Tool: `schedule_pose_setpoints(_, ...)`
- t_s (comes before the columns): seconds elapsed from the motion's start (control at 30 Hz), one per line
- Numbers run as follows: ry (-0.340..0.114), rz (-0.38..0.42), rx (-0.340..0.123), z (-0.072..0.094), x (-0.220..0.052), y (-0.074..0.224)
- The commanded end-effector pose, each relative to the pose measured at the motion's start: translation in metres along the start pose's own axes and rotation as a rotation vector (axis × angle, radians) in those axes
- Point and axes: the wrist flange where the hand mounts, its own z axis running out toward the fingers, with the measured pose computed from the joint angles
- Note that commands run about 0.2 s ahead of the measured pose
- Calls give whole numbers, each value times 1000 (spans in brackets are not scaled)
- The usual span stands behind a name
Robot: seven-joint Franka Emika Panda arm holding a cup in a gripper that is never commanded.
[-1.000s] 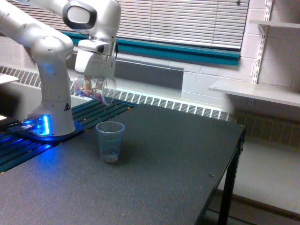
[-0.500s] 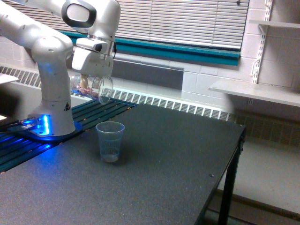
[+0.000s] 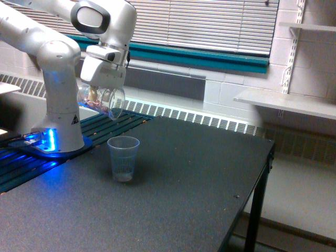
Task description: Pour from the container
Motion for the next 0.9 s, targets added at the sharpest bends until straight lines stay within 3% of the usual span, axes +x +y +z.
schedule_pose_setpoints(0.03,-12,-26,-45,14,-13,-8)
schedule_pose_setpoints(0.9,-22,-42,-108,18,-17,-14)
